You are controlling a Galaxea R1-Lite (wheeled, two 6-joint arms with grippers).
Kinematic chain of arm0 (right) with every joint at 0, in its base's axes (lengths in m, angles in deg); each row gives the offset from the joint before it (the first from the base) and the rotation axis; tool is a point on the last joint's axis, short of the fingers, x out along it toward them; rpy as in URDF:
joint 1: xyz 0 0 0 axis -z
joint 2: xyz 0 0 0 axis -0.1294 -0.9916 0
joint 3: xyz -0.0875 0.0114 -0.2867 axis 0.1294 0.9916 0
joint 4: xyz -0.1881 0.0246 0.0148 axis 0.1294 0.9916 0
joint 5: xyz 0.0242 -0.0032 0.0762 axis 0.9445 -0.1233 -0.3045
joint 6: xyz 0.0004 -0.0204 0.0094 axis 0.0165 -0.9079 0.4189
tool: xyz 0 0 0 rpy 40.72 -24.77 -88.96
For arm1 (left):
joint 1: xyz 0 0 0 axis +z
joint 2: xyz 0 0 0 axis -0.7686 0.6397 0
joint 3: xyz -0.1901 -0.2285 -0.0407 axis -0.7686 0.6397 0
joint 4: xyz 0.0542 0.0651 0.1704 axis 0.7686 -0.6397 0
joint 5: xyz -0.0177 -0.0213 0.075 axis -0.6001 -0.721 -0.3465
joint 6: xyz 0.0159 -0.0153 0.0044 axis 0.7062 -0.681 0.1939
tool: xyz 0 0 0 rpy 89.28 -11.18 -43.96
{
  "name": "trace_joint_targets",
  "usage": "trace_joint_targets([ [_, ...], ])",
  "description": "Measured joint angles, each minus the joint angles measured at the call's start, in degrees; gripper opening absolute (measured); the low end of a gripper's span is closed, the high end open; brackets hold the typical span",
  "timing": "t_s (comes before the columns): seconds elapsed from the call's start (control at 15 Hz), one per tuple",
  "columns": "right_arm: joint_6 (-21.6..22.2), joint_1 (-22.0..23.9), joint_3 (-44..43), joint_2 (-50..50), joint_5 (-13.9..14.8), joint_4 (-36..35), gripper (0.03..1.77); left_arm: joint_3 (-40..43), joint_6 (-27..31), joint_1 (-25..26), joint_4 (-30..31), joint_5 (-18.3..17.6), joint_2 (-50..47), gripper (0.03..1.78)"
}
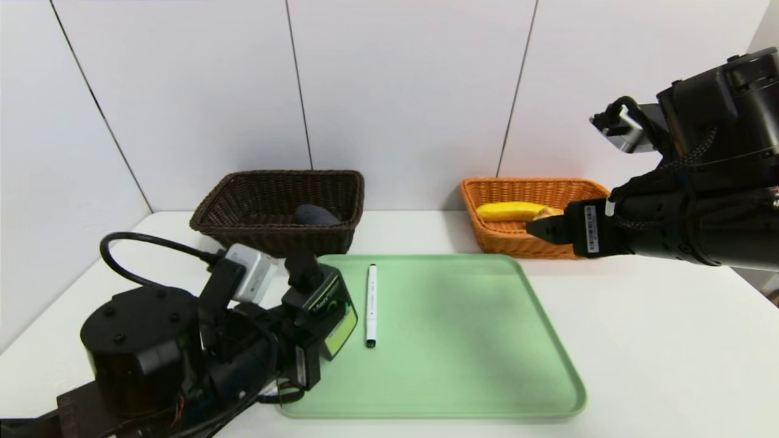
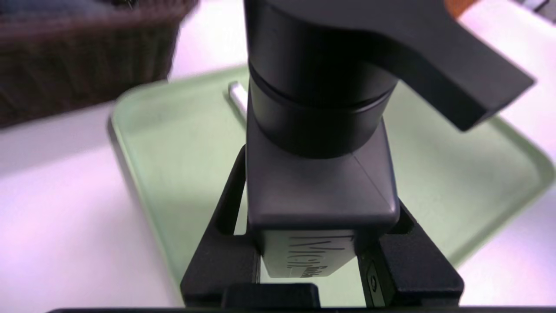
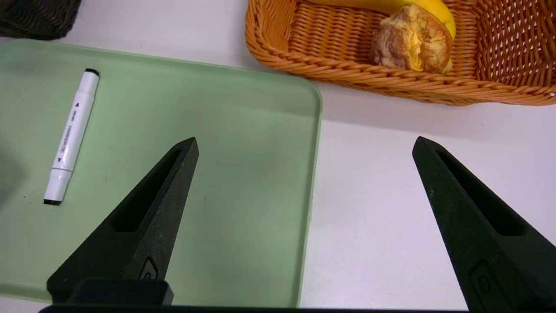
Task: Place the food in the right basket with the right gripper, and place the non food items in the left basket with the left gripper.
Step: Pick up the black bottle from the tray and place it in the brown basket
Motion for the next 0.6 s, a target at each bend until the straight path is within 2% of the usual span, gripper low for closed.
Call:
trace_joint_targets([
  [0.2,0.0,0.0,0.5,0.3,0.0,-0.2,1.7,-12.2,-0.5,4.7,-12.5,-0.8,-3.9,0.61],
  [0.4,0.0,0.0,0.9,0.4,0.0,-0.9,1.7,-24.7,-0.9,15.0,-25.8,-6.6,-6.0,0.61],
  [0.53,-0.1,0.0,1.0,0.4,0.0,-1.1,1.71,-32.1,-0.6,21.9,-29.6,-10.7,-4.6,0.61],
  [0.6,-0.2,0.0,1.0,0.3,0.0,-1.6,1.71,-35.2,-0.4,24.4,-30.2,-11.6,-3.0,0.61],
])
